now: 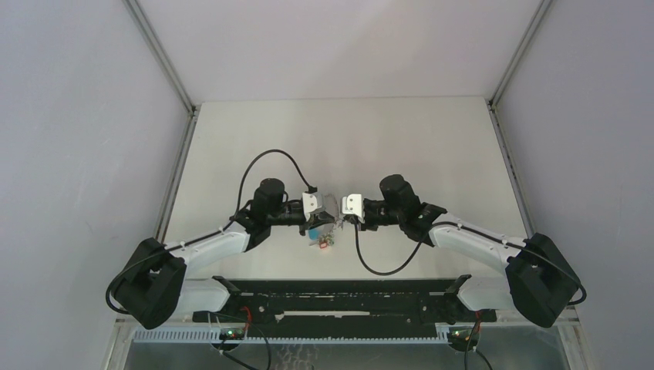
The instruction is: Put the keys on the keyring
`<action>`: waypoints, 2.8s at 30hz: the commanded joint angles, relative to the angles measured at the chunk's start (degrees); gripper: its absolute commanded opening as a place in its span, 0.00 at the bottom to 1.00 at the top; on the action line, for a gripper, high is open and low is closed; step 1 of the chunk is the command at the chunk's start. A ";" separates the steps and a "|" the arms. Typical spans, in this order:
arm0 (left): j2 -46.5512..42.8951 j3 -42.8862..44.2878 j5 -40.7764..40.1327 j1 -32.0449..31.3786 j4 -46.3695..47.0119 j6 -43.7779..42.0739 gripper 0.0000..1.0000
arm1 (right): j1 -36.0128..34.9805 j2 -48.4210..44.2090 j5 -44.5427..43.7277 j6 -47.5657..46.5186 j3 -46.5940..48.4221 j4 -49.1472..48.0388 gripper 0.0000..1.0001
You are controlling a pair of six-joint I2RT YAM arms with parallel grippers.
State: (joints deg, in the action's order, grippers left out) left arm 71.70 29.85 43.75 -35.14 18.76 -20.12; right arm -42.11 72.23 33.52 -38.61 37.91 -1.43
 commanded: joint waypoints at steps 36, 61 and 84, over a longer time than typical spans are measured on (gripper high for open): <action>-0.42 0.65 1.99 -0.37 3.03 0.73 0.00 | -2.01 -1.94 -2.23 -0.72 1.30 -0.36 0.00; -0.27 0.82 2.46 -0.37 3.03 1.02 0.00 | -2.36 -0.86 -1.06 -0.37 1.68 -1.19 0.00; -0.76 0.30 2.12 -0.46 3.82 1.19 0.00 | -2.63 -3.26 -5.09 0.65 1.16 0.82 0.00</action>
State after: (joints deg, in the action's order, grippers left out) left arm 71.99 29.85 44.38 -35.14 19.18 -19.49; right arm -44.10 71.42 29.32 -38.59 37.91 0.34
